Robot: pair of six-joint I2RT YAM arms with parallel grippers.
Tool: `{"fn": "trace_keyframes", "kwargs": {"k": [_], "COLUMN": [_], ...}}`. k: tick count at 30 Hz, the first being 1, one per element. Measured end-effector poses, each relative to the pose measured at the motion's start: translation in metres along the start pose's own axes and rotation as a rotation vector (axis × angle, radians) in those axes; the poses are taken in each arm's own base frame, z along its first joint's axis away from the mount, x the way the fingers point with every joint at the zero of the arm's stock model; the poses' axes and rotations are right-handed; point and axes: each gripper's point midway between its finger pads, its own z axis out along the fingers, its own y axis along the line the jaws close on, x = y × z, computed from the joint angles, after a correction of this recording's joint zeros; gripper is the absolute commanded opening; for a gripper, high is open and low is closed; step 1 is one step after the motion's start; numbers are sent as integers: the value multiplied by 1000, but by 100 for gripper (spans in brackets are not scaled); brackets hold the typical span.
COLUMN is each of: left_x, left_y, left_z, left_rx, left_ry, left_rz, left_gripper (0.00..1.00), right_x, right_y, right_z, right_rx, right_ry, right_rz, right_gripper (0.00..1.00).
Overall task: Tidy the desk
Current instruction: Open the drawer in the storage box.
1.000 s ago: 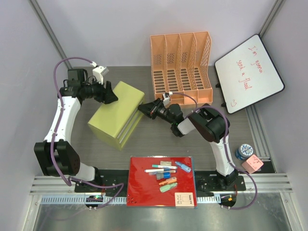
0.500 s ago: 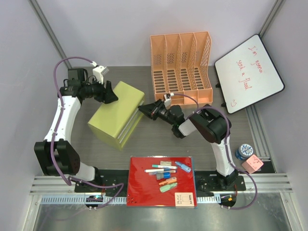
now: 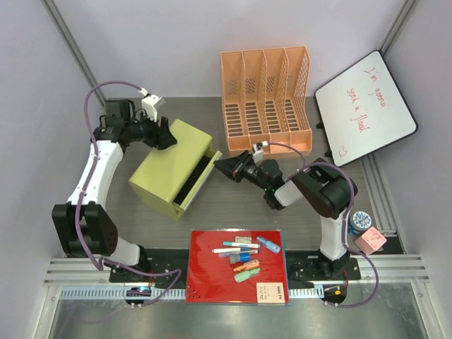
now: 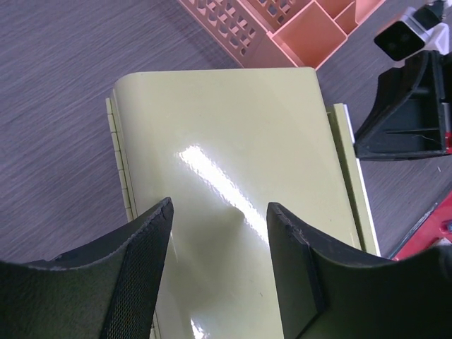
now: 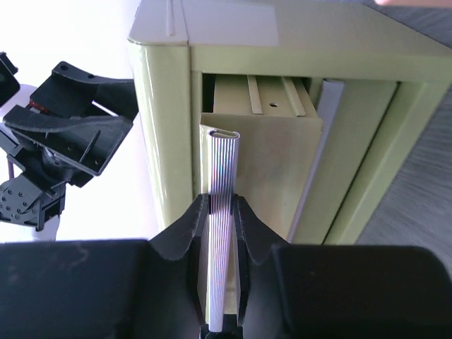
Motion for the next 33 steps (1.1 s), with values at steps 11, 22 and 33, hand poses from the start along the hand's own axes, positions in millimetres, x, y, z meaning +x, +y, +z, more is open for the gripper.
{"fn": "trace_keyframes", "kwargs": {"k": [11,22,33], "left_x": [7,8,12], "left_y": [18,12,6], "left_z": [7,6,-7], "left_rx": [-49,-38,-57], "left_ry": [8,8,72], "left_rz": [-86,-112,-181], "left_gripper": [58,58,61], "right_x": [1,11,30], "right_y": [1,-2,91], "right_z": [-50,-75,-93], "right_rx": [50,66,-12], "right_ry": [-21,23,171], "right_rz": [-8,-6,-422], "right_gripper": [1,58,100]}}
